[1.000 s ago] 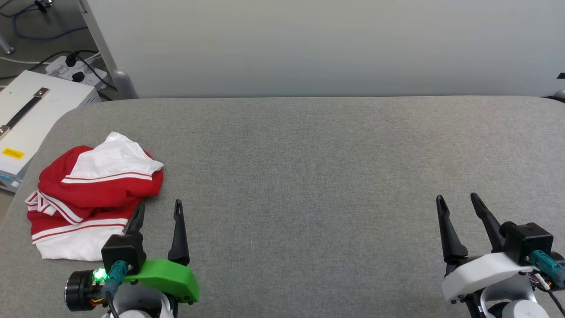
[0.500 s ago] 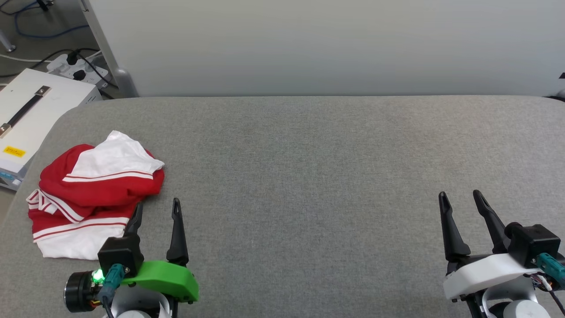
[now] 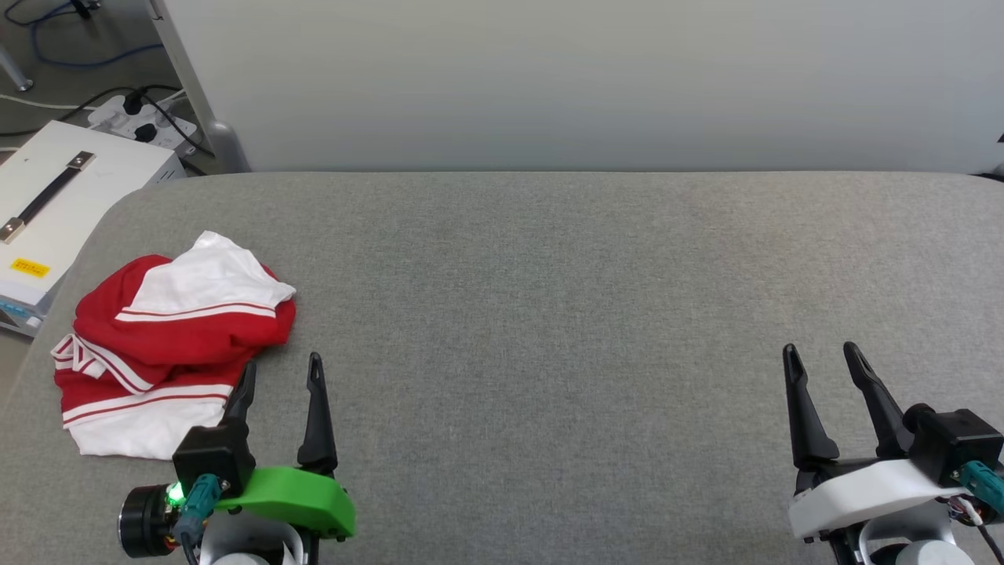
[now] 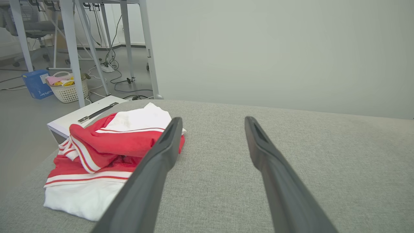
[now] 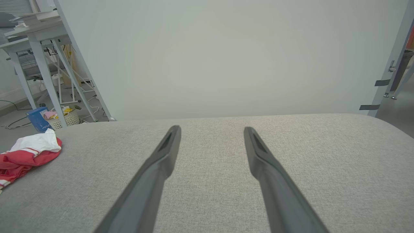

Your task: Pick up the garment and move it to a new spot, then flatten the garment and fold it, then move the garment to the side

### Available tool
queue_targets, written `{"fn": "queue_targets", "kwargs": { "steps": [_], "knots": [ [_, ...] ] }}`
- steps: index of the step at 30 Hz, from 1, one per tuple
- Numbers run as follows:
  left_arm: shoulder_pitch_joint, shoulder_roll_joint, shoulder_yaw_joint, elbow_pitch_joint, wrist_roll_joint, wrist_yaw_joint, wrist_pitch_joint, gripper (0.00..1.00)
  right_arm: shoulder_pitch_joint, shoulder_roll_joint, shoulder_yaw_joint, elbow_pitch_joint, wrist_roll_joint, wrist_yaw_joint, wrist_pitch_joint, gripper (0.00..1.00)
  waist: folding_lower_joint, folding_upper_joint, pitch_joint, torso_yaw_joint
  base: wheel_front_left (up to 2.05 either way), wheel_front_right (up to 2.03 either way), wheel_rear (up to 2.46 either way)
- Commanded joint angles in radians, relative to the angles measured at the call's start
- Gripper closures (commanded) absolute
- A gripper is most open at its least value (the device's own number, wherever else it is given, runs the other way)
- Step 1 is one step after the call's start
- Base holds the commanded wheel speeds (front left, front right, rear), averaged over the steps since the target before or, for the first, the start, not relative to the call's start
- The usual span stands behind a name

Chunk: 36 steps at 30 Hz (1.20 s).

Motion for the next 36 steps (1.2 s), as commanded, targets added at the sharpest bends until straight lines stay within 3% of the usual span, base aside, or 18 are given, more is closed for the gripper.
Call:
{"fn": "queue_targets", "kwargs": {
  "steps": [1,36],
  "knots": [
    [0.007,-0.003,-0.002,0.004,-0.013,-0.003,-0.01,0.0,0.01,0.001,0.0,0.0,0.01,0.0,-0.011,0.0,-0.0001,-0.0001,0.0,0.001,0.0,0.0,0.0],
    [0.016,-0.004,-0.014,0.046,-0.038,0.007,-0.083,0.0,0.029,0.001,0.002,0.027,0.01,-0.001,-0.083,0.0,-0.0001,-0.0001,0.009,-0.001,0.0,0.0,0.0]
  ]
}}
